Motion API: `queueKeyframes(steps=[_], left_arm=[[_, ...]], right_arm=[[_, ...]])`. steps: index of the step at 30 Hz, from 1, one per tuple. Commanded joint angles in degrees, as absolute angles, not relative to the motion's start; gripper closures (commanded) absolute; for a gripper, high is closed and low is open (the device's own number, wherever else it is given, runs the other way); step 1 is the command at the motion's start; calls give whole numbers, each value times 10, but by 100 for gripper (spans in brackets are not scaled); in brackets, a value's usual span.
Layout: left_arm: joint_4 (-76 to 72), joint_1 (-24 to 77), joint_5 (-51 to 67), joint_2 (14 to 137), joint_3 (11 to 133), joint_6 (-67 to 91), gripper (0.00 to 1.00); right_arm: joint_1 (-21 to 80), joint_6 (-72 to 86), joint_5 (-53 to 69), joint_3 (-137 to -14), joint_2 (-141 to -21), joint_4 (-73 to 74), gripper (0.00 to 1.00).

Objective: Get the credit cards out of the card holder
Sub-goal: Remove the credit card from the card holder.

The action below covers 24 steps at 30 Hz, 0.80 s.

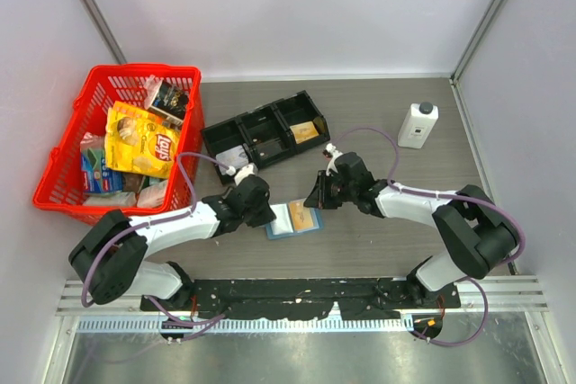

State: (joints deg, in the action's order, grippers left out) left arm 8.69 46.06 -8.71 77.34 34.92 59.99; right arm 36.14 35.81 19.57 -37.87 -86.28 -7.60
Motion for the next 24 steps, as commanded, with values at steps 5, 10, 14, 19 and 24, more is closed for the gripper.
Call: queueKeyframes(steps=[5, 10, 14, 19, 24], left_arm=[[28, 457, -55, 762, 367, 584, 85], [-24, 457, -16, 769, 364, 583, 74], [-61, 457, -3, 778, 359, 590, 69], [-95, 457, 25, 802, 353, 601, 65], [-129, 456, 24, 841, 342, 615, 64]], right_arm=[[352, 326, 213, -356, -886, -76, 93], [350, 325, 212, -341, -888, -77, 93], [350, 327, 215, -336, -888, -80, 92], [349, 326, 216, -335, -888, -82, 92], [349, 326, 216, -333, -890, -83, 92]])
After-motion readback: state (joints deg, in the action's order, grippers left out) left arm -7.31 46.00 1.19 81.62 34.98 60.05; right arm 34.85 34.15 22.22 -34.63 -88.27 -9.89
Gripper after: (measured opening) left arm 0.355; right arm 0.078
